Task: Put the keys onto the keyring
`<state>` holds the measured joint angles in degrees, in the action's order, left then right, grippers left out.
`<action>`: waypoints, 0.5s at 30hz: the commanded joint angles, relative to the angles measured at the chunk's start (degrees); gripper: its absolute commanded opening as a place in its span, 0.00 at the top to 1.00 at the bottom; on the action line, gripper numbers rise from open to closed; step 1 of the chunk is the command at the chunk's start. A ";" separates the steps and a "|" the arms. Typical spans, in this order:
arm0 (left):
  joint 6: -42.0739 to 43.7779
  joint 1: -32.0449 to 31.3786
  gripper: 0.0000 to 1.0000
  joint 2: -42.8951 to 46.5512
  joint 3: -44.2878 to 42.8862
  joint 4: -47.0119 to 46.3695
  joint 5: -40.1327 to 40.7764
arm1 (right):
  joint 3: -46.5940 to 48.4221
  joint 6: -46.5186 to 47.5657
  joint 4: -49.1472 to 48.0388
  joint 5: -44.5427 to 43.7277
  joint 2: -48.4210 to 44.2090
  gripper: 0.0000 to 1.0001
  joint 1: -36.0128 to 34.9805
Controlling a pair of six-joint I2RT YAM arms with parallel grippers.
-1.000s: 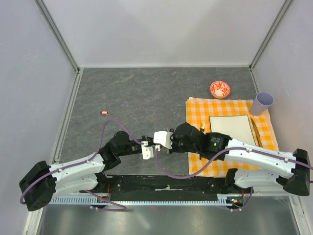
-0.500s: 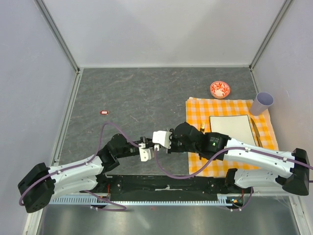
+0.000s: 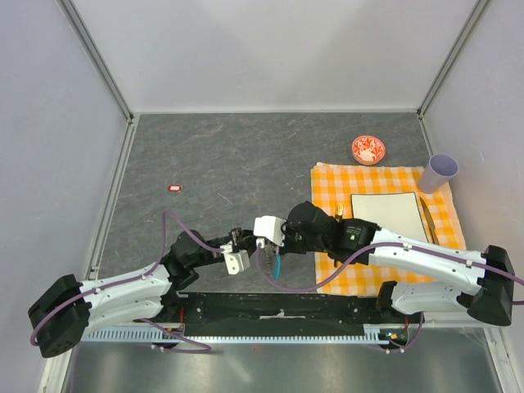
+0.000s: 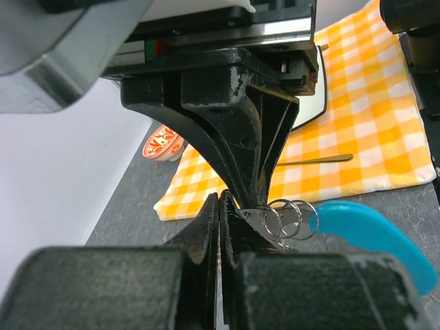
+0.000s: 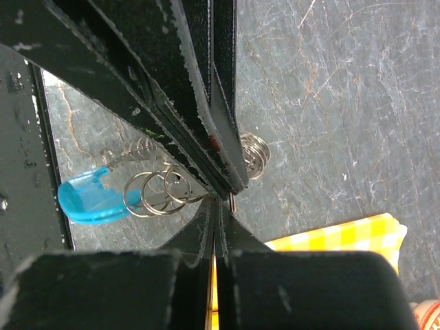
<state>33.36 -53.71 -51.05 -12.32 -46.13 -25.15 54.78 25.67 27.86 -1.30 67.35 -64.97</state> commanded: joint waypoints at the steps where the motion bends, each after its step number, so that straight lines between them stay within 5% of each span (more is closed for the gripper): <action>1: -1.72 -0.16 0.98 0.51 -0.16 -7.13 0.10 | 0.32 -1.24 -1.75 1.04 -0.90 1.00 0.54; 15: -11.98 -0.25 0.98 -7.30 3.00 -11.34 12.82 | -1.26 -4.66 -2.36 -11.97 -4.34 1.00 0.81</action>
<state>28.91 -53.74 -55.27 -10.85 -51.57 -18.87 54.65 23.44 27.38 -9.17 63.35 -64.31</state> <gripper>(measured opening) 0.023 0.006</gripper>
